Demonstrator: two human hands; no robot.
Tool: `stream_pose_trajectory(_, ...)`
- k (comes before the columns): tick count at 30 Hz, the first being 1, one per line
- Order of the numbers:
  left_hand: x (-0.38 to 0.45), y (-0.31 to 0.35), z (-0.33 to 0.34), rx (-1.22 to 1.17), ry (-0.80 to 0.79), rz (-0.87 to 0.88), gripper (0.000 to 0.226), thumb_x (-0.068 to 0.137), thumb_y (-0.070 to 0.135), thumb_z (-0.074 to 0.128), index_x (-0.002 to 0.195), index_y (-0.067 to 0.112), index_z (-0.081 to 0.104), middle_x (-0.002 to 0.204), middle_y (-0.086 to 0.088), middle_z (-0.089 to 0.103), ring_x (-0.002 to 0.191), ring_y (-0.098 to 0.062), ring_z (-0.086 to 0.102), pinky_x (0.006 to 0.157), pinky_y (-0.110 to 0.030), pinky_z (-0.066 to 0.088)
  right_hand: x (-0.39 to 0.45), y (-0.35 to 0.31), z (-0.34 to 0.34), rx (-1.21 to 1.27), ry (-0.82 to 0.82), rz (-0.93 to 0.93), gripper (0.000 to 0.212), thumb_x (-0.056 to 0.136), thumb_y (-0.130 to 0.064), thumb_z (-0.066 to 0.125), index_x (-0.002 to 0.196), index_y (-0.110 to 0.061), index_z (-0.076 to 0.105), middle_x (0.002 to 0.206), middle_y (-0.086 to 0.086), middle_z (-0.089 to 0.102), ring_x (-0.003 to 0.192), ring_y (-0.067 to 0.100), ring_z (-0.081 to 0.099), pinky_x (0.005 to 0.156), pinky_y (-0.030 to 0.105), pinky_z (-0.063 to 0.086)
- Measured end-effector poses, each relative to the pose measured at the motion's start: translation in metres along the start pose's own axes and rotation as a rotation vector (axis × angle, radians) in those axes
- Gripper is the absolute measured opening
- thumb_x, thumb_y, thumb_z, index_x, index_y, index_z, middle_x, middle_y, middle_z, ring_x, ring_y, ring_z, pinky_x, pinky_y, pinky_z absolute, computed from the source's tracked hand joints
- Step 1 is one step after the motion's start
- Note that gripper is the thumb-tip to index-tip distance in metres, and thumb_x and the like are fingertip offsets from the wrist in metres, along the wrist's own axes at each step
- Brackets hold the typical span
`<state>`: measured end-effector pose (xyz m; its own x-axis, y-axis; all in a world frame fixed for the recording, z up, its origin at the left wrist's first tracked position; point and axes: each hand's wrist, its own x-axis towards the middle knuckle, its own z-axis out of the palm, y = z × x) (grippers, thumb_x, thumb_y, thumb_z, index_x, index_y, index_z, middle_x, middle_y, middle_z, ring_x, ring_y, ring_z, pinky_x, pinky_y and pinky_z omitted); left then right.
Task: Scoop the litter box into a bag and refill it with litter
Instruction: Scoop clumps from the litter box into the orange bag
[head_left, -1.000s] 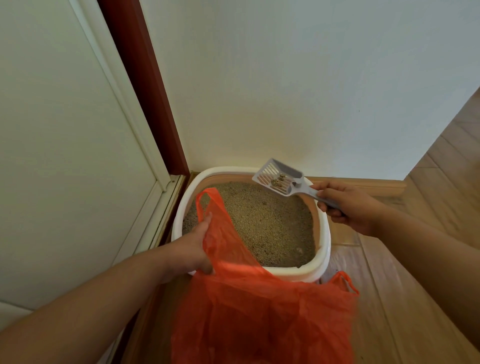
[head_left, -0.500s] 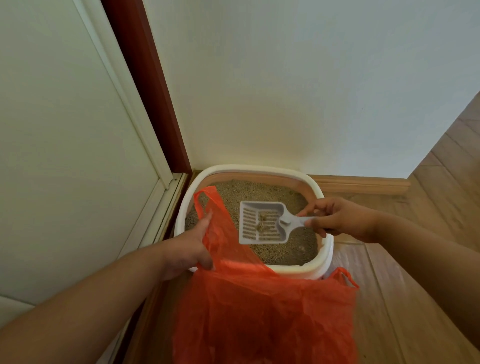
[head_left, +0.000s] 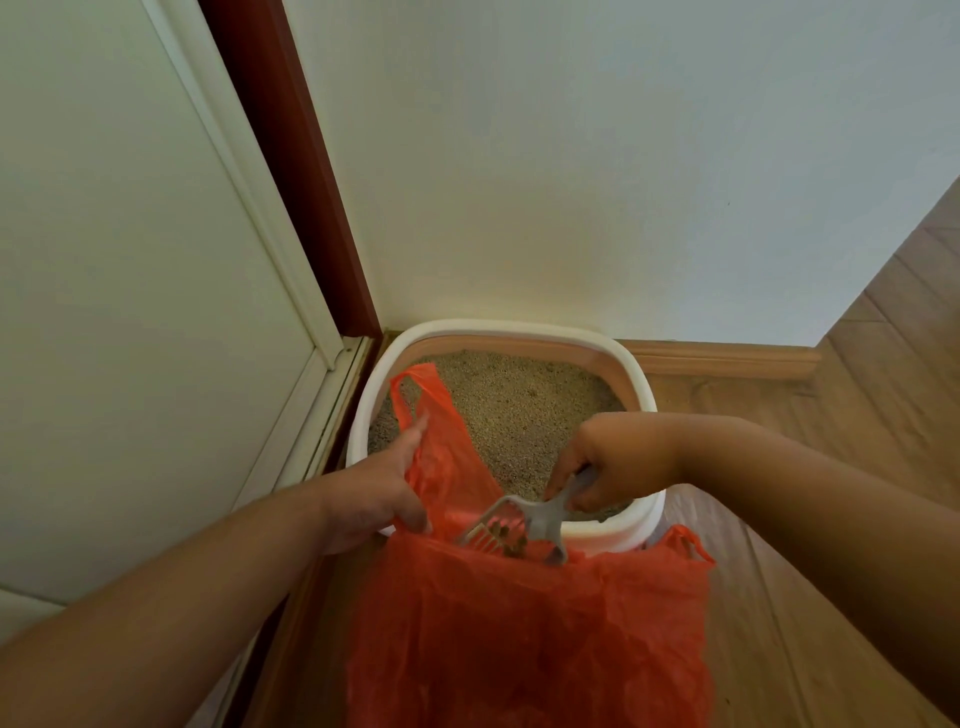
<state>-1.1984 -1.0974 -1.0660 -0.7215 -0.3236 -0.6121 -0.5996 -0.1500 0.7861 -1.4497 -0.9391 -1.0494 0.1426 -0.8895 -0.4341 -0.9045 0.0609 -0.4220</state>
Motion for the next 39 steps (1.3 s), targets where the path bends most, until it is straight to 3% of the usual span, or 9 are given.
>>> stream_pose_trajectory(3, 0.002, -0.003, -0.001, 0.007, 0.003, 0.0, 0.134, 0.075, -0.029, 0.062, 0.159, 0.051, -0.005, 0.132, 0.008, 0.051, 0.121, -0.029, 0.064, 0.102, -0.068, 0.047, 0.004, -0.028, -0.013, -0.143, -0.018, -0.033, 0.033, 0.091, -0.031, 0.067, 0.122, -0.038, 0.072, 0.102, -0.011, 0.076, 0.081, 0.006, 0.062, 0.076, 0.027, 0.052)
stream_pose_trajectory(7, 0.001, -0.003, -0.001, 0.03, -0.007, -0.003, 0.134, 0.074, -0.027, 0.063, 0.158, 0.053, -0.004, 0.142, 0.001, 0.045, 0.121, -0.032, 0.065, 0.1, -0.068, 0.049, 0.004, -0.057, -0.021, -0.406, -0.02, -0.084, 0.032, 0.092, -0.034, 0.062, 0.122, -0.039, 0.07, 0.102, -0.012, 0.075, 0.081, 0.013, 0.061, 0.069, 0.031, 0.051)
stream_pose_trajectory(18, 0.005, -0.005, -0.003, 0.036, -0.018, -0.01, 0.134, 0.073, -0.026, 0.063, 0.157, 0.054, -0.002, 0.155, -0.006, 0.039, 0.124, -0.034, 0.062, 0.097, -0.066, 0.052, 0.004, -0.066, -0.023, -0.35, -0.048, -0.047, 0.029, 0.093, -0.029, 0.062, 0.12, -0.033, 0.071, 0.079, -0.016, 0.052, 0.065, 0.004, 0.045, 0.057, 0.024, 0.034)
stream_pose_trajectory(21, 0.007, -0.006, -0.005, 0.034, -0.007, -0.01, 0.134, 0.072, -0.026, 0.062, 0.157, 0.056, -0.003, 0.153, -0.008, 0.044, 0.121, -0.035, 0.065, 0.095, -0.067, 0.052, 0.003, -0.053, -0.027, -0.161, -0.014, -0.015, 0.028, 0.089, -0.032, 0.068, 0.116, -0.036, 0.073, 0.081, -0.017, 0.062, 0.069, 0.002, 0.055, 0.064, 0.022, 0.042)
stream_pose_trajectory(24, 0.009, -0.008, -0.006, 0.057, 0.035, -0.008, 0.135, 0.071, -0.025, 0.061, 0.156, 0.057, -0.005, 0.143, -0.005, 0.055, 0.113, -0.033, 0.071, 0.094, -0.07, 0.051, 0.001, -0.018, -0.037, 0.119, 0.064, 0.061, 0.021, 0.086, -0.03, 0.074, 0.106, -0.035, 0.077, 0.079, -0.001, 0.074, 0.066, 0.007, 0.064, 0.061, 0.017, 0.044)
stream_pose_trajectory(26, 0.01, -0.009, -0.006, 0.078, 0.053, -0.003, 0.135, 0.071, -0.025, 0.06, 0.157, 0.055, -0.006, 0.137, -0.003, 0.059, 0.11, -0.03, 0.072, 0.093, -0.065, 0.055, -0.002, 0.007, -0.038, 0.403, 0.122, 0.134, 0.018, 0.089, -0.02, 0.073, 0.104, -0.028, 0.077, 0.071, 0.011, 0.07, 0.058, 0.014, 0.057, 0.054, 0.021, 0.042)
stream_pose_trajectory(30, 0.012, -0.009, -0.006, 0.109, 0.069, -0.014, 0.134, 0.073, -0.023, 0.062, 0.157, 0.055, -0.007, 0.146, -0.007, 0.05, 0.113, -0.032, 0.068, 0.09, -0.058, 0.059, 0.003, 0.043, -0.017, 0.996, 0.276, 0.303, 0.025, 0.095, -0.007, 0.057, 0.11, -0.015, 0.075, 0.062, 0.005, 0.056, 0.047, 0.012, 0.034, 0.042, 0.022, 0.023)
stream_pose_trajectory(35, 0.016, -0.011, -0.004, 0.107, 0.094, -0.025, 0.131, 0.075, -0.024, 0.061, 0.159, 0.05, -0.007, 0.15, -0.004, 0.041, 0.113, -0.028, 0.066, 0.093, -0.06, 0.056, 0.031, 0.074, 0.023, 1.008, 0.538, 0.644, 0.028, 0.094, -0.018, 0.054, 0.102, 0.002, 0.072, 0.074, 0.012, 0.056, 0.051, 0.015, 0.038, 0.046, 0.027, 0.029)
stream_pose_trajectory(39, 0.022, -0.014, -0.006, 0.108, 0.091, -0.031, 0.132, 0.074, -0.022, 0.063, 0.158, 0.052, -0.005, 0.161, -0.008, 0.032, 0.118, -0.028, 0.062, 0.094, -0.057, 0.058, 0.052, 0.079, 0.04, 0.97, 0.603, 0.786, 0.026, 0.094, -0.012, 0.051, 0.085, 0.001, 0.072, 0.064, 0.01, 0.054, 0.049, 0.018, 0.04, 0.046, 0.027, 0.033)
